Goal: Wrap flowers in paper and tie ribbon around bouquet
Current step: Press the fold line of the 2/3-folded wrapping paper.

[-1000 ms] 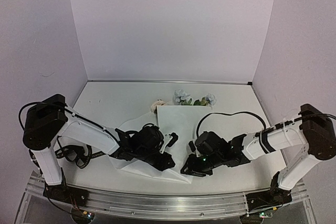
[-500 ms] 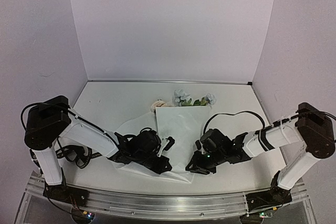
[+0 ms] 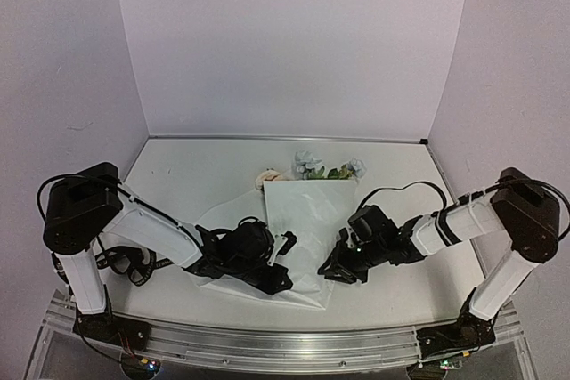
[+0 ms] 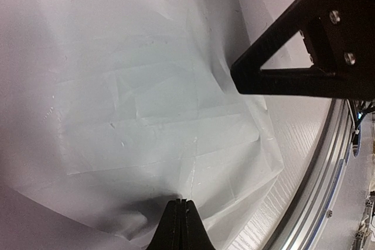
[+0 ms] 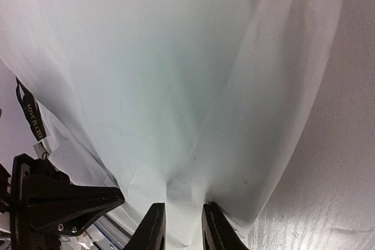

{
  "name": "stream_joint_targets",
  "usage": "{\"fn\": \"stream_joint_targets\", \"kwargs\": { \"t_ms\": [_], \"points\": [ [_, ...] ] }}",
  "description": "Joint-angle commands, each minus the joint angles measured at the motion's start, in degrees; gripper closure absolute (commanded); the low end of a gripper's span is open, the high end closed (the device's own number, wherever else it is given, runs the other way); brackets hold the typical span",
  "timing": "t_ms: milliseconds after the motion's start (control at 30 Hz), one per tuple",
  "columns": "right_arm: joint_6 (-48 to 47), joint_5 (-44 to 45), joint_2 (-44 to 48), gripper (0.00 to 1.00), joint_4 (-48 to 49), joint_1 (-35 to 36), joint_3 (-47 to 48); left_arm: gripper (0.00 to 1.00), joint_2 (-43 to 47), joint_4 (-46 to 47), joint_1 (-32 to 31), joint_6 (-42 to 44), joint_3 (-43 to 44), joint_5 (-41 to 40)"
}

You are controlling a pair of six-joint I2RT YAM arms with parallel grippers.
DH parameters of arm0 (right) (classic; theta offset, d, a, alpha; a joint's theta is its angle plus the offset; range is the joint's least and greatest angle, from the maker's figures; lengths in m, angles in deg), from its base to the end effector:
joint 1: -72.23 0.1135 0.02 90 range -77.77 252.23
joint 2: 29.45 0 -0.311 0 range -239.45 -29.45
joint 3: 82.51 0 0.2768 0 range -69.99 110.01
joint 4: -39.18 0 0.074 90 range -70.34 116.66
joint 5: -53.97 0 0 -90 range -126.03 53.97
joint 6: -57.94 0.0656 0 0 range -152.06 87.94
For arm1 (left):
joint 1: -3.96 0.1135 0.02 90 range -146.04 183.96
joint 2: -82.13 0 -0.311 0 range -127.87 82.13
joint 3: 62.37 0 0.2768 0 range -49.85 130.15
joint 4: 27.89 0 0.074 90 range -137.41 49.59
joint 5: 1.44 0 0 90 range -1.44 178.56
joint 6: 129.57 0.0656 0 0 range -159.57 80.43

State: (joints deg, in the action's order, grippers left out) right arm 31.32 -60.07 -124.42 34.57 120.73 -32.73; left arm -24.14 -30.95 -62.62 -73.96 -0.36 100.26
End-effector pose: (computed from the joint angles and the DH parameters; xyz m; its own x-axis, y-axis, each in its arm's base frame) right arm 0.1976 0.2637 0.1247 -0.9940 0.1086 -0.0110 0.0679 0.6943 0.7165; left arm 0.1464 -0.3715 0.1172 -0.7795 0.4081 -0.4752 0.6215 0.5981 -0.5059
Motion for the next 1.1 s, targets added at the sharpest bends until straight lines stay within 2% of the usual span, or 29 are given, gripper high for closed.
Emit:
{"fn": "stream_joint_targets", "kwargs": {
  "t_ms": [0,600,1067],
  "points": [
    [0.82,-0.51,-2.84,0.77,-0.52,-4.32,2.62,1.00,-3.03,-4.83,-0.24,0.41,0.13,-1.74],
    [1.95,-9.77,-10.81,0.78,-0.70,-20.05,10.37,1.00,-2.89,-5.67,-0.12,1.42,-0.54,-0.99],
    [4.72,-12.08,-18.63,0.78,-2.07,-28.34,22.19,1.00,-2.53,-6.48,-0.11,1.61,-0.65,-0.40]
  ]
}}
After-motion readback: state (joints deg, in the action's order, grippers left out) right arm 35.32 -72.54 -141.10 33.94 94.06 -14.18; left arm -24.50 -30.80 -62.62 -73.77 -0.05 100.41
